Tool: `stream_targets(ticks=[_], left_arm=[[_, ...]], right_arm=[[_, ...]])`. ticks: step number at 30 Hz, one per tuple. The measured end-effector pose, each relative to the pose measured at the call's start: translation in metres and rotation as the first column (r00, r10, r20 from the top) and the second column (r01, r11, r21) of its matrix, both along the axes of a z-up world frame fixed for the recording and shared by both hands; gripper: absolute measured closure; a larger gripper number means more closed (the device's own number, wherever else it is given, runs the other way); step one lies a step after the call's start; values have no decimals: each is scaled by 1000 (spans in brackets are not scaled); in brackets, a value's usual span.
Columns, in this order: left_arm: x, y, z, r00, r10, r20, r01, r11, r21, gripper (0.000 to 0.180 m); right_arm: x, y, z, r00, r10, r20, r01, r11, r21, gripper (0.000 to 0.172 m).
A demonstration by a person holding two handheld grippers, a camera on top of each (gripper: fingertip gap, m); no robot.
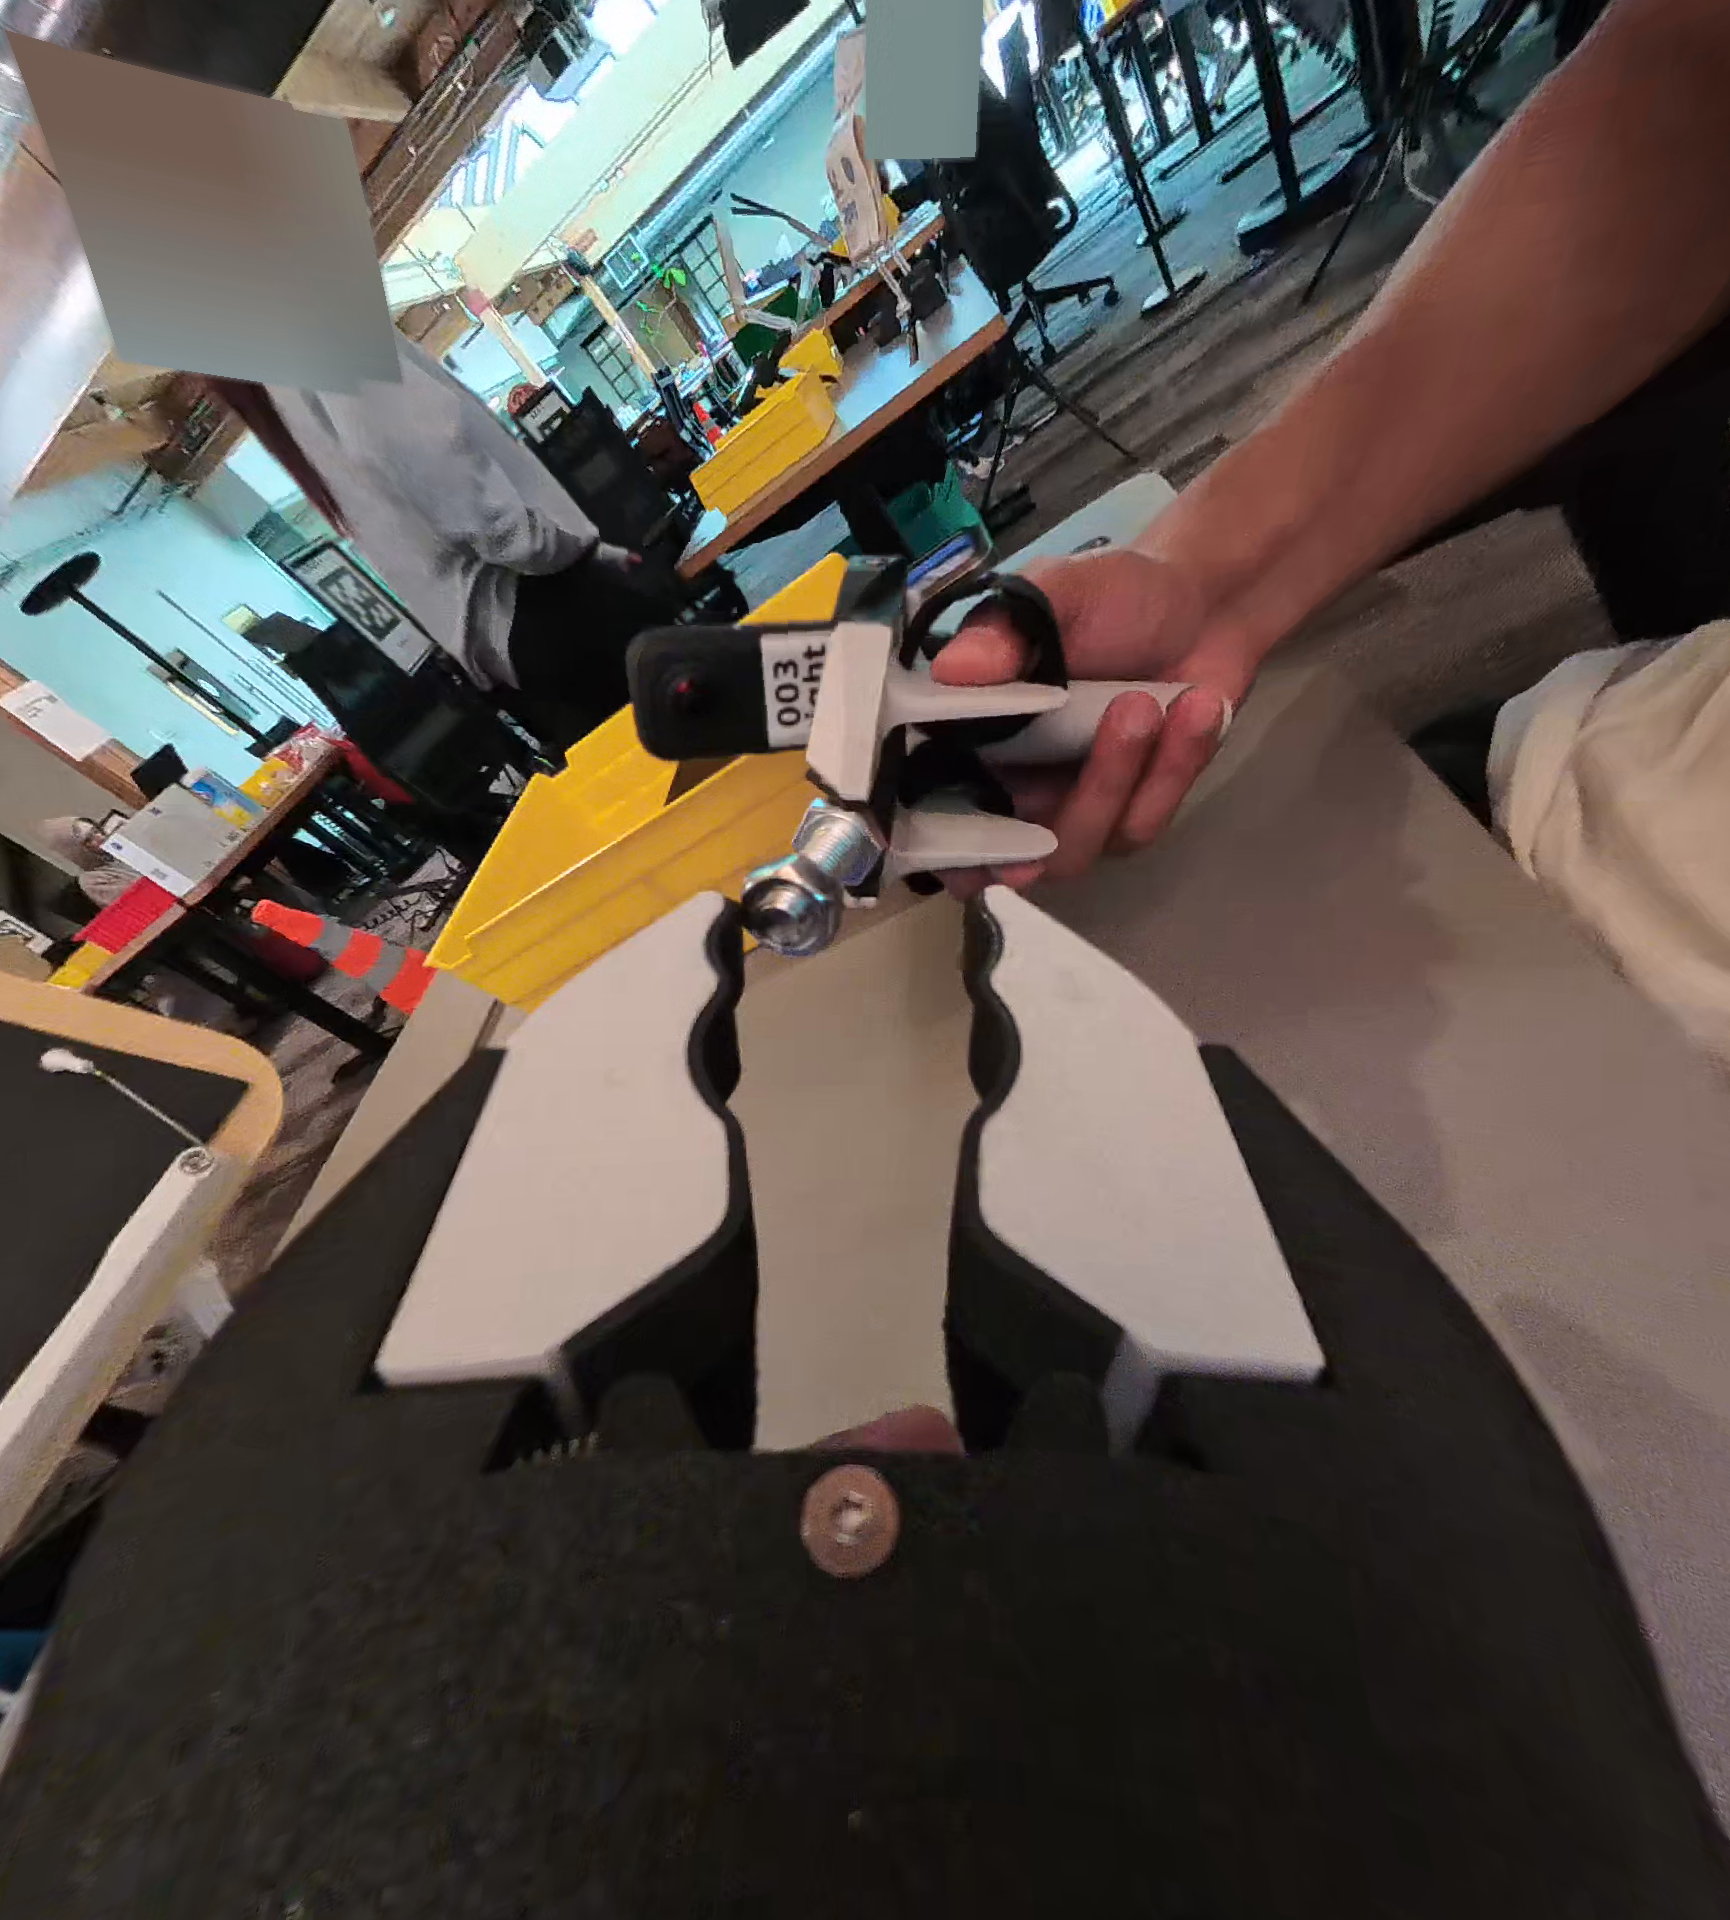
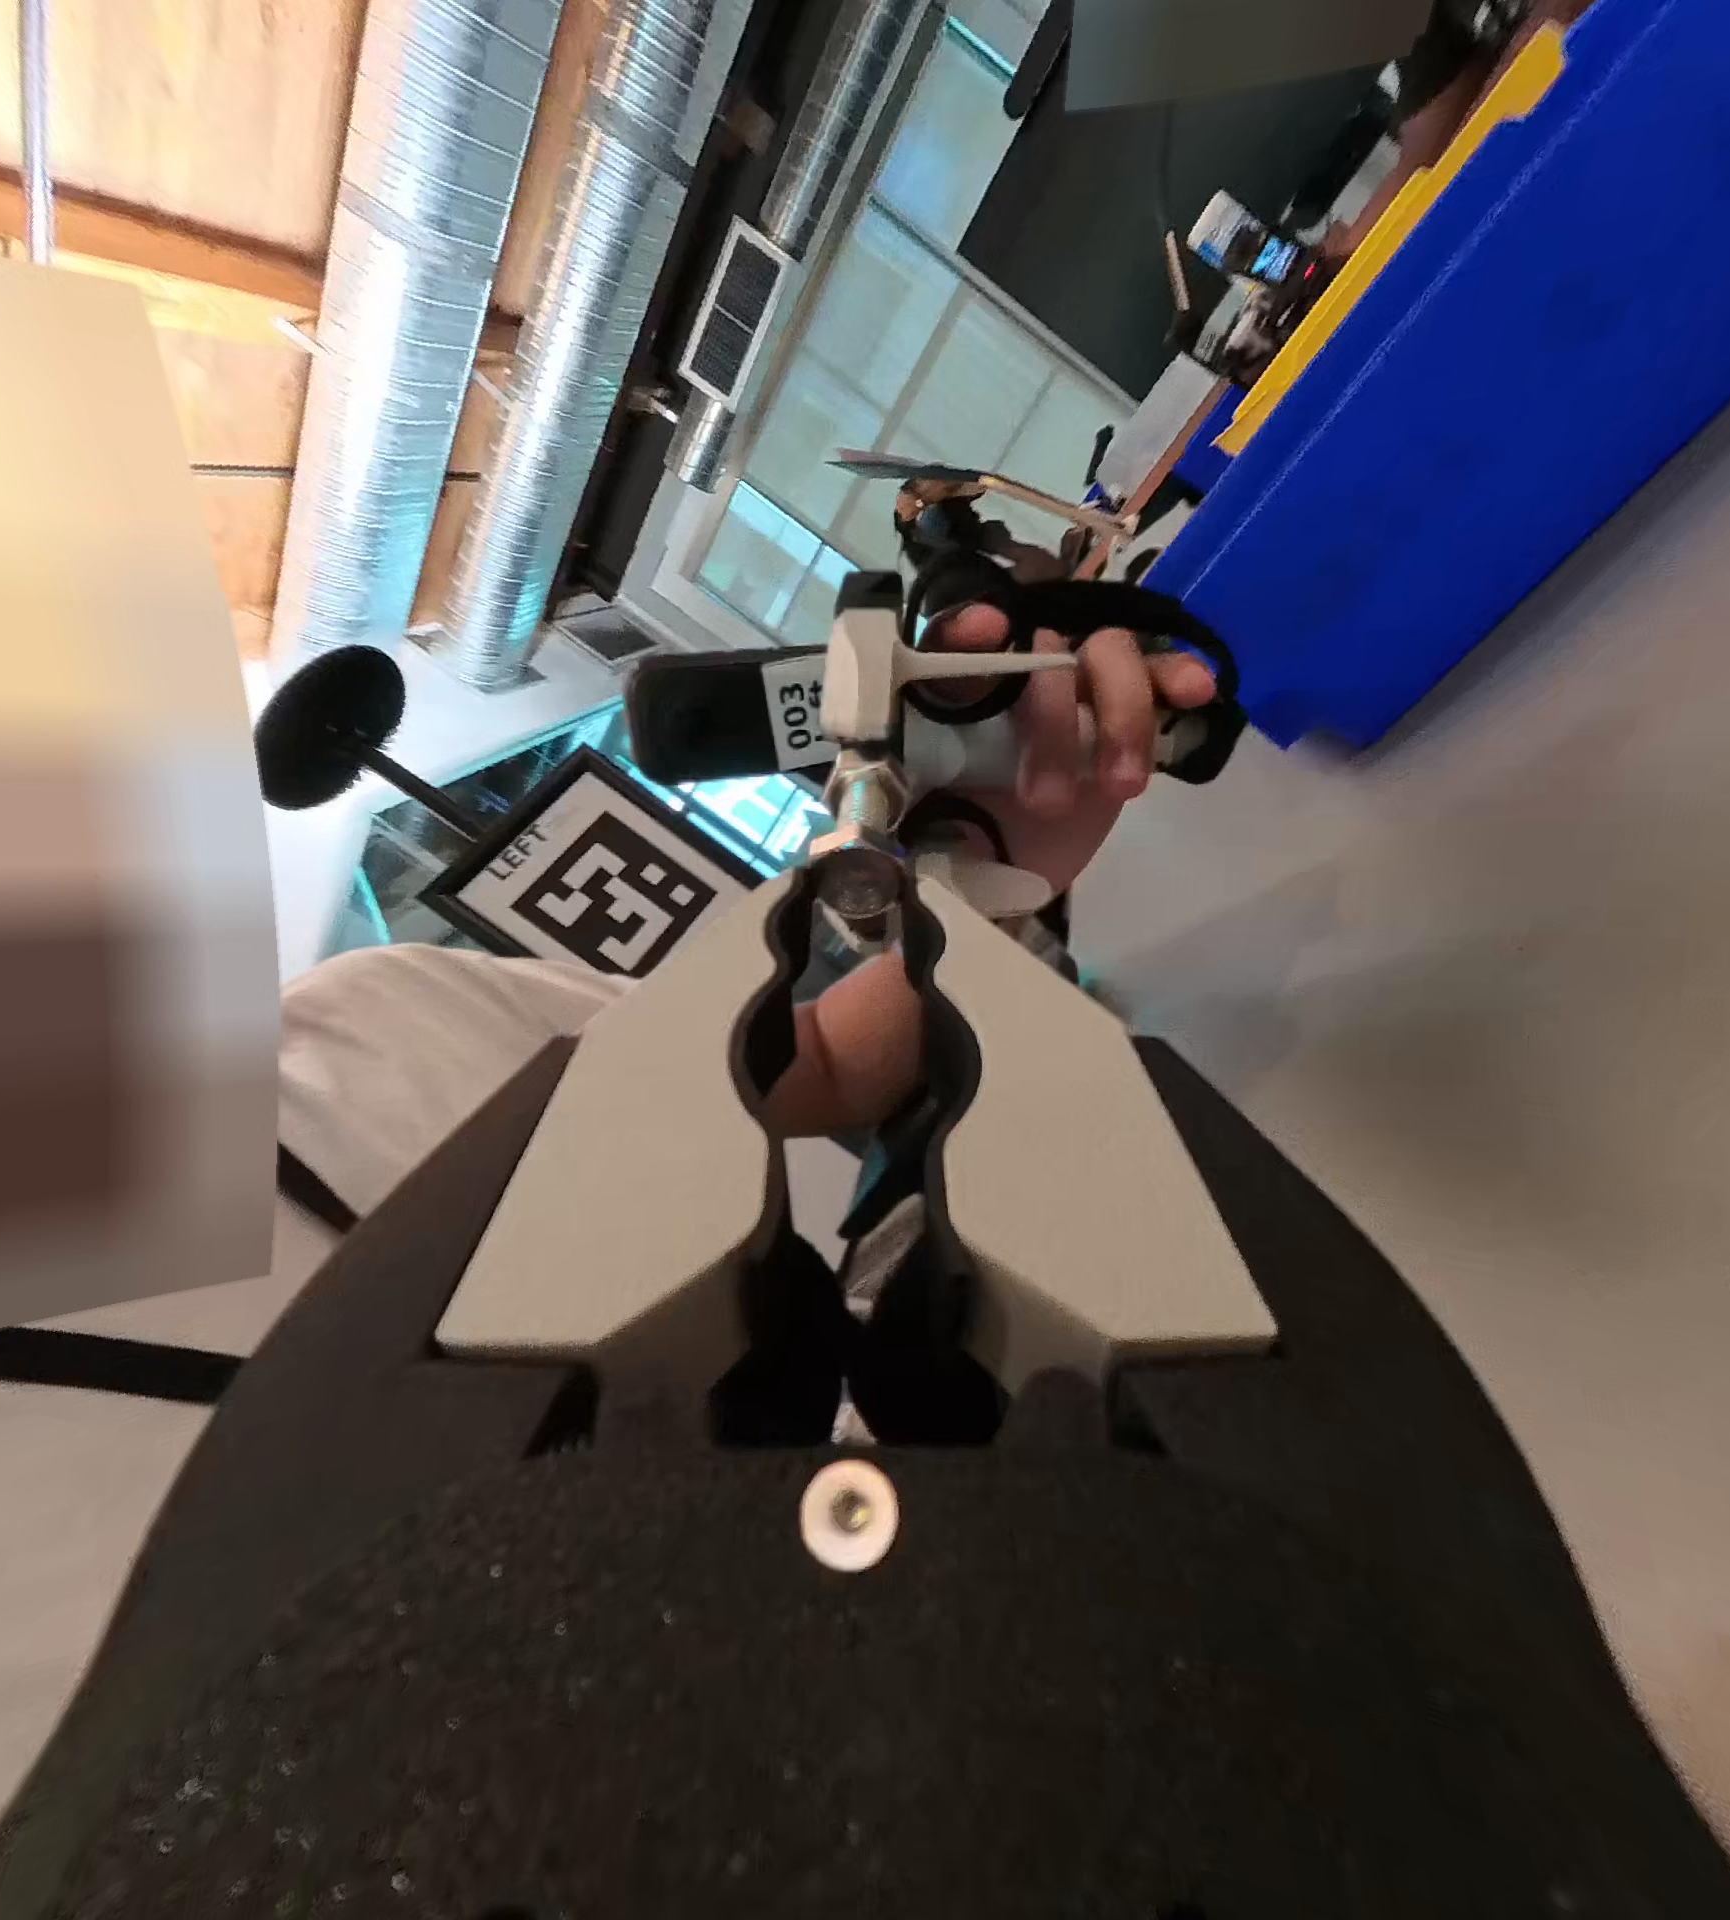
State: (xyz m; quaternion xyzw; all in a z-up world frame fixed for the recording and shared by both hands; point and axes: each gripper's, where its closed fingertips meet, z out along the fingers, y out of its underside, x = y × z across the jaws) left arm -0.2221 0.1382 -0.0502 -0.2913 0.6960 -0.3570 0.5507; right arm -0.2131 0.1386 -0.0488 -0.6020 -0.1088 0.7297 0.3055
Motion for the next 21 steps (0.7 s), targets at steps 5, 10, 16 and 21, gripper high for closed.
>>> stream_targets(ticks=[5, 10, 16, 21], left_arm=[[0, 5, 0, 999, -26, 18, 27, 998, -50, 145], [2, 6, -10, 999, -39, -26, 38, 999, -26, 161], [5, 12, -14, 986, 18, -163, -87, 901, -424, 162], [10, 20, -14, 941, -178, -289, -245, 233, -941, 162]], right_arm=[[-3, 0, -12, 998, 69, -2, -69, 993, -91, 156], [-5, -1, -15, 994, 109, -30, -112, 984, -139, 155], [-2, 8, -19, 995, -13, 99, 11, 1000, 22, 155], [6, 19, -21, 866, -411, 285, 166, 773, 612, 155]])
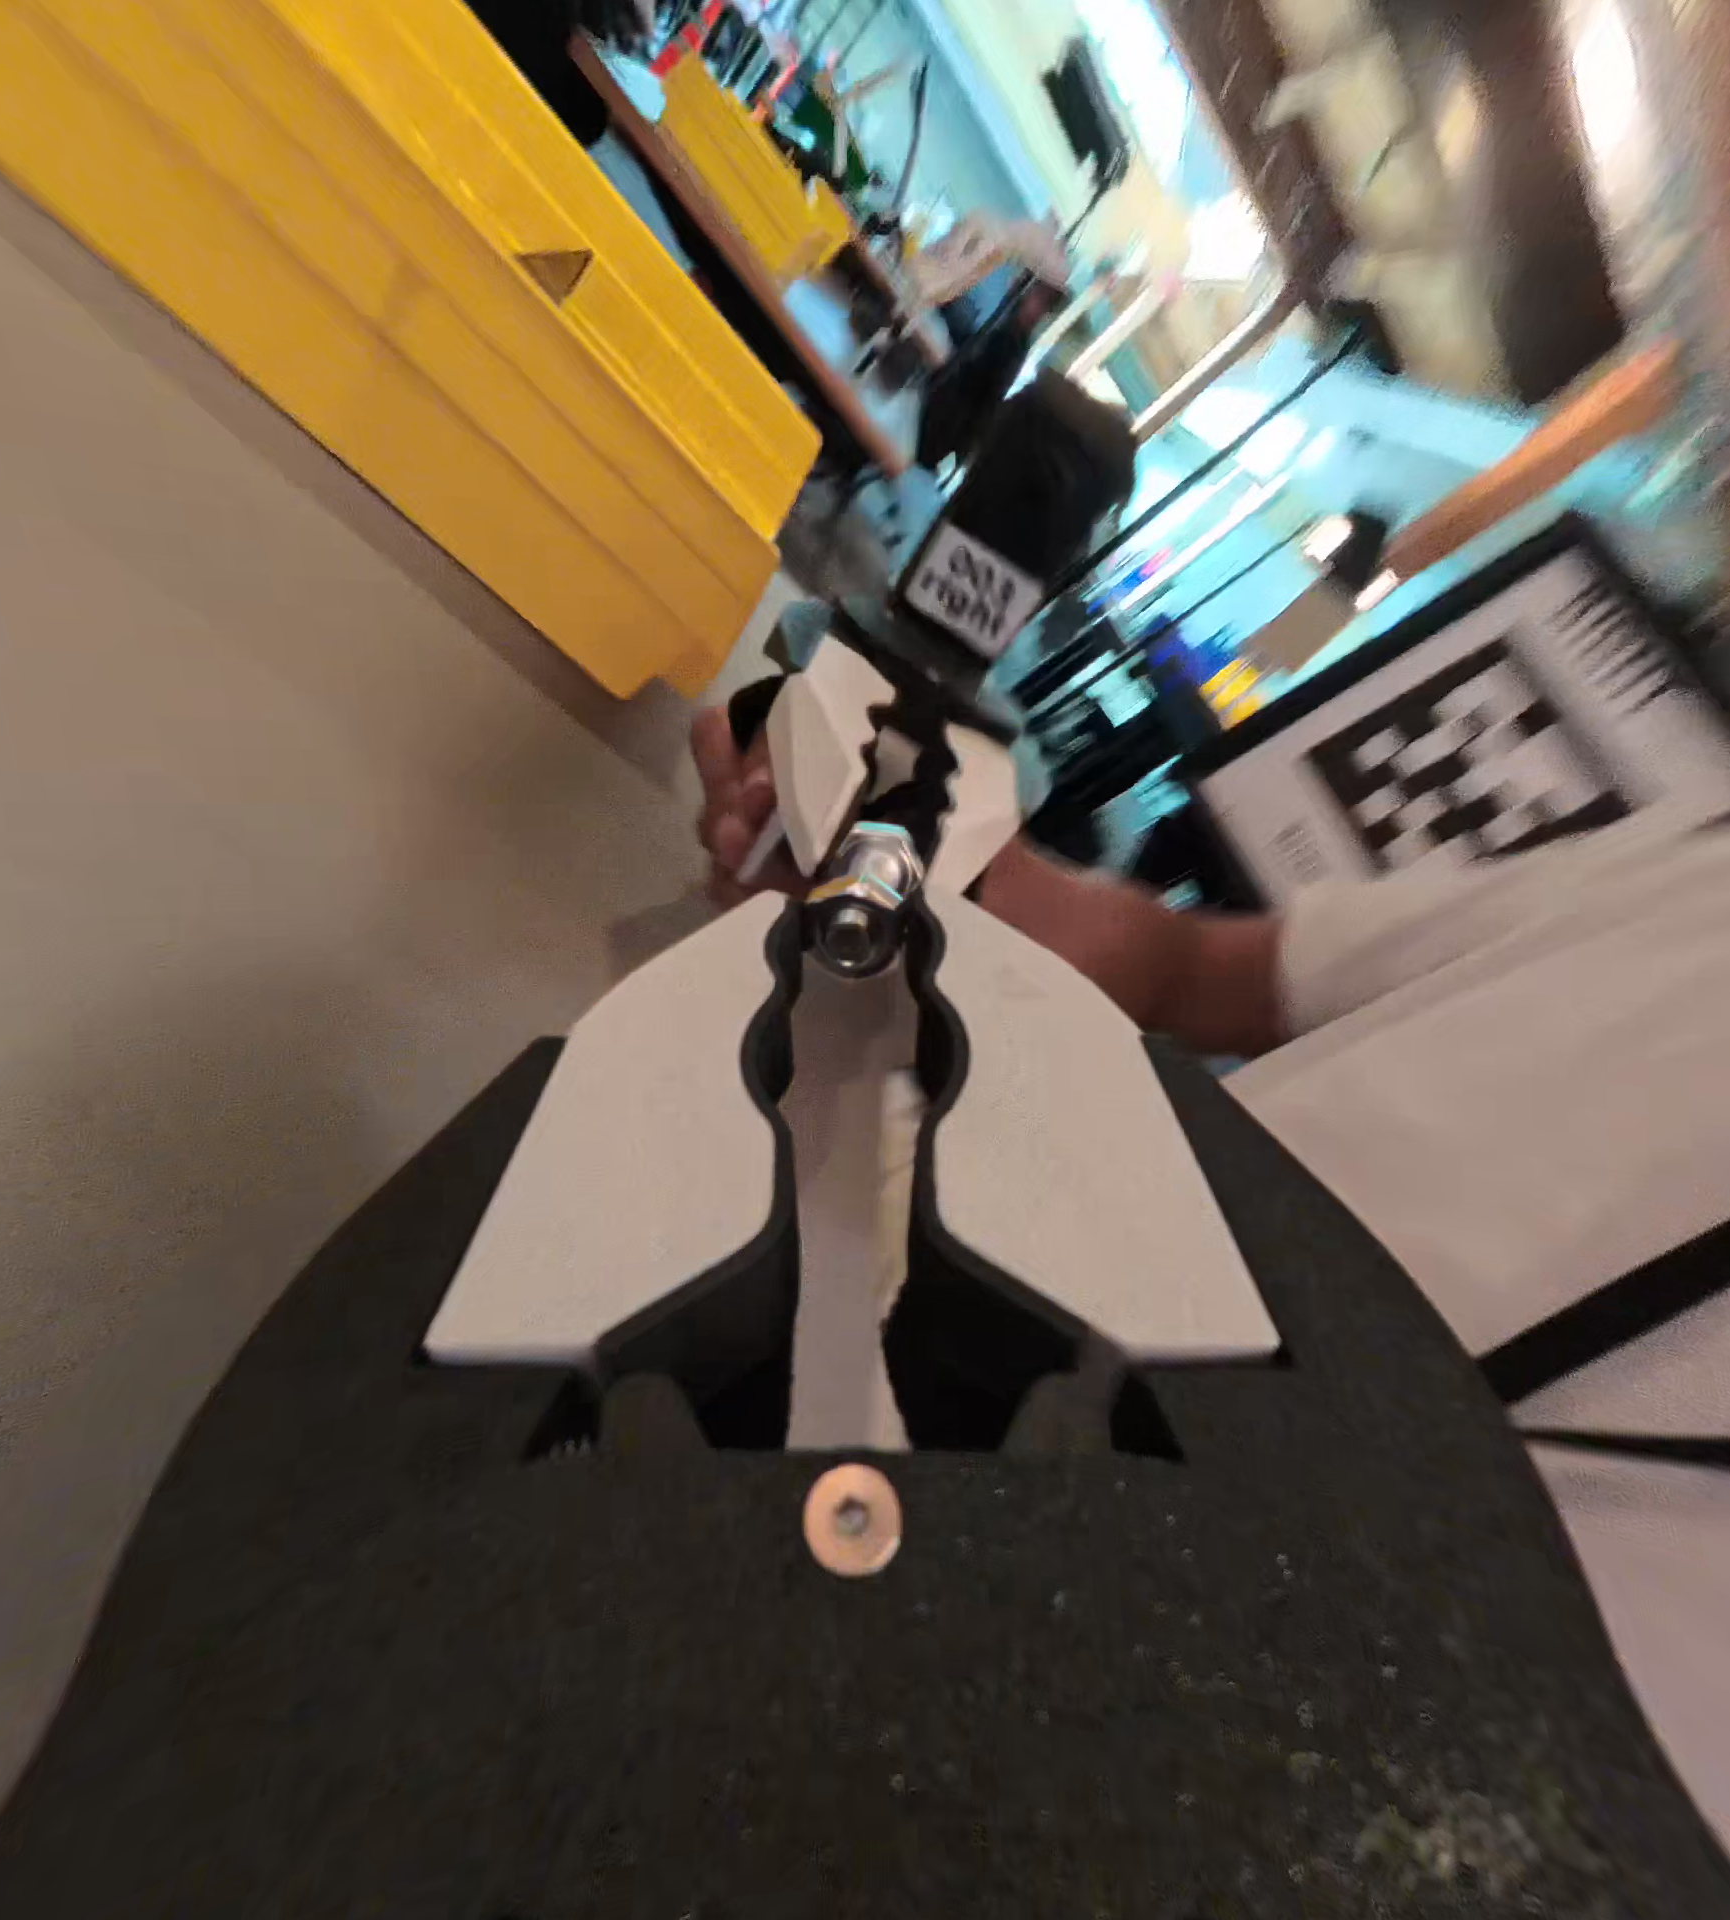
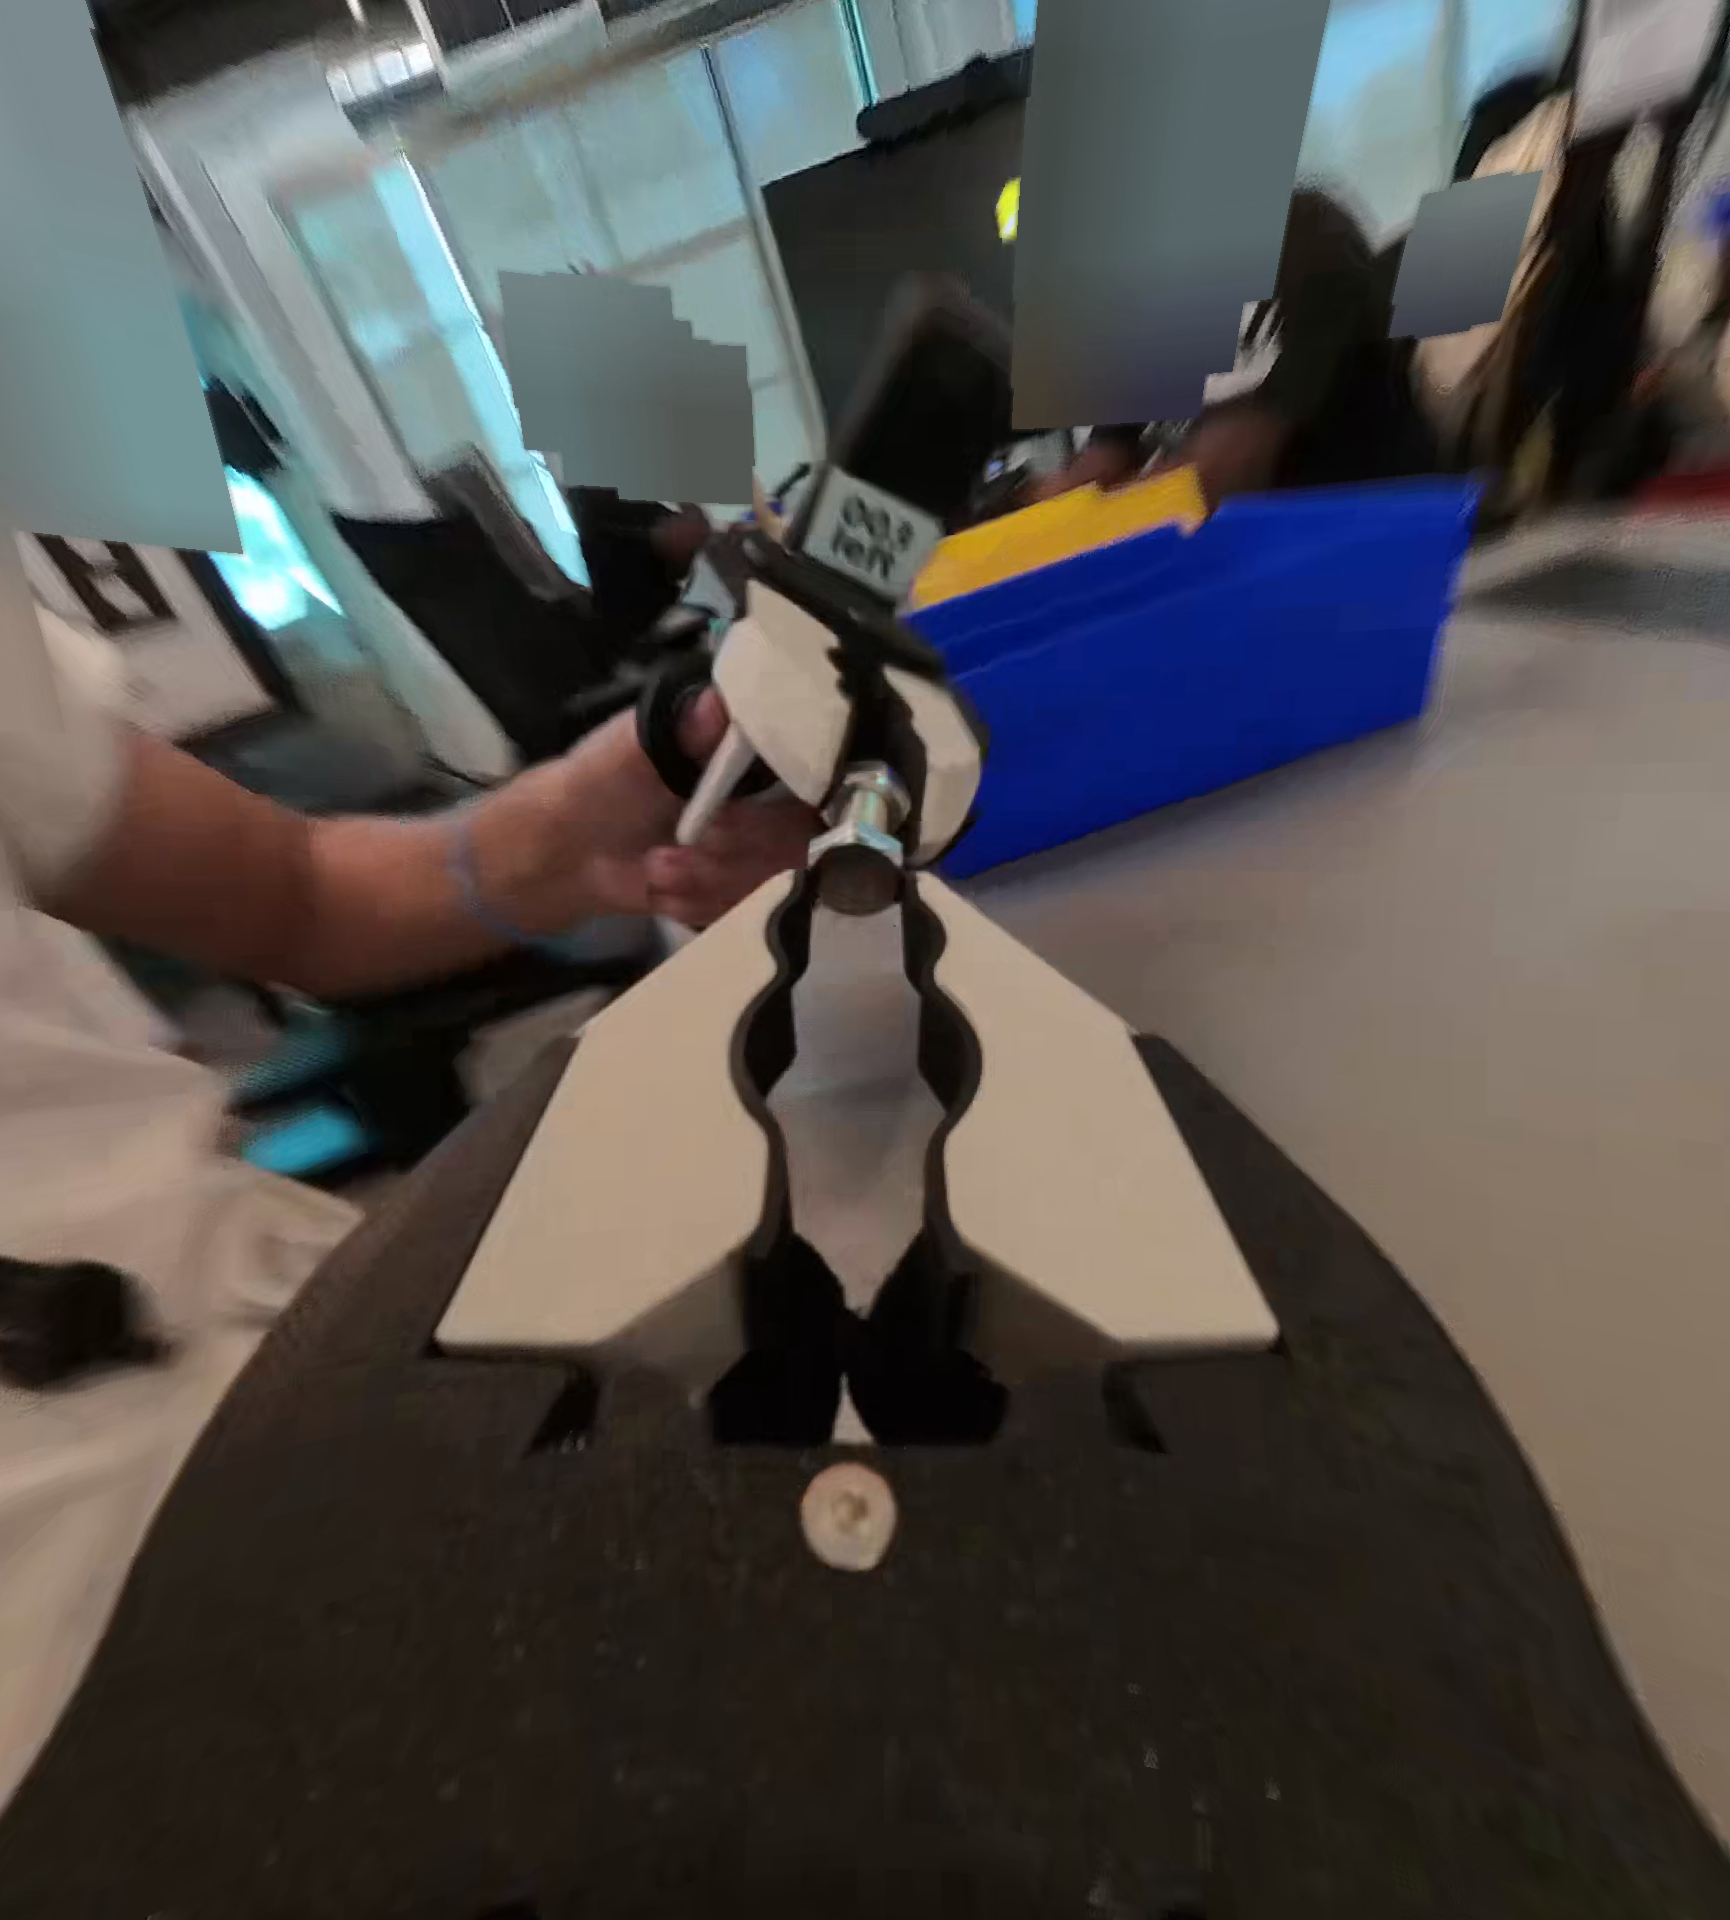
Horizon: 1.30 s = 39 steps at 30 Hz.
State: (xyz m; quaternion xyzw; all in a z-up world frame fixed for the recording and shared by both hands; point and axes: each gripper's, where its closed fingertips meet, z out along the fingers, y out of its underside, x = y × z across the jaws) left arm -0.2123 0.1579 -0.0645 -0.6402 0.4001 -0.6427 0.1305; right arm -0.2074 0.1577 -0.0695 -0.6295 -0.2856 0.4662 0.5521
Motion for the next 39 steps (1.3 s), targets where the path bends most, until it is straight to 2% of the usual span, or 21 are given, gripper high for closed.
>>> stream_targets(ticks=[2, 4, 6, 7, 10, 13, 15, 17, 20, 24, 30, 33, 36, 38, 39], left_arm=[[1, 1, -2, 1000, -2, 16, 6, 974, -226, 163], [1, 1, -8, 1000, -12, 5, 13, 940, -340, 159], [0, 1, -7, 999, -31, 39, 43, 938, -345, 155], [0, 1, -4, 997, -44, 70, 64, 948, -312, 154], [-3, 7, 7, 989, -39, 139, 64, 982, -180, 128], [-8, 23, 16, 967, 38, 252, -62, 994, 90, 120], [-10, 30, 21, 942, 63, 330, -168, 939, 300, 114], [-9, 27, 24, 927, 40, 372, -225, 855, 467, 113], [-1, 12, 16, 947, -13, 321, -194, 774, 602, 110], [6, -2, -1, 980, -20, 198, -127, 700, 702, 120], [0, -11, 5, 979, -37, 201, -139, 601, 787, 137], [-3, -13, 5, 983, -42, 179, -125, 561, 818, 159], [-5, -10, 4, 988, 7, 152, -133, 520, 843, 161], [-5, -13, 5, 993, 20, 119, -111, 547, 830, 162], [-6, -16, 7, 995, 12, 103, -89, 602, 794, 162]], right_arm=[[2, 1, 0, 992, -76, 98, 58, 982, 177, 155], [1, 1, -6, 988, -85, 131, 62, 984, 170, 155], [1, 1, -2, 994, -66, 82, 56, 991, 120, 155], [2, 1, 0, 997, -59, 54, 53, 993, 103, 155], [8, 4, 2, 998, -64, 16, 63, 996, 57, 155], [14, 6, 5, 997, -51, -57, 49, 998, -28, 155], [16, 7, 10, 986, -33, -165, 9, 990, -143, 155], [21, 10, 17, 953, -44, -301, -31, 970, -241, 155], [24, 12, 24, 888, -54, -457, -104, 944, -313, 155], [14, 8, 20, 883, -31, -469, -153, 924, -351, 156], [2, 1, 20, 874, -7, -486, -198, 908, -370, 156], [-2, -2, 20, 872, 3, -490, -211, 905, -370, 156], [-4, -2, 20, 869, -2, -495, -212, 902, -376, 156], [-4, -5, 22, 865, 30, -501, -241, 901, -362, 156], [-4, -8, 23, 867, 57, -495, -257, 902, -346, 156]])
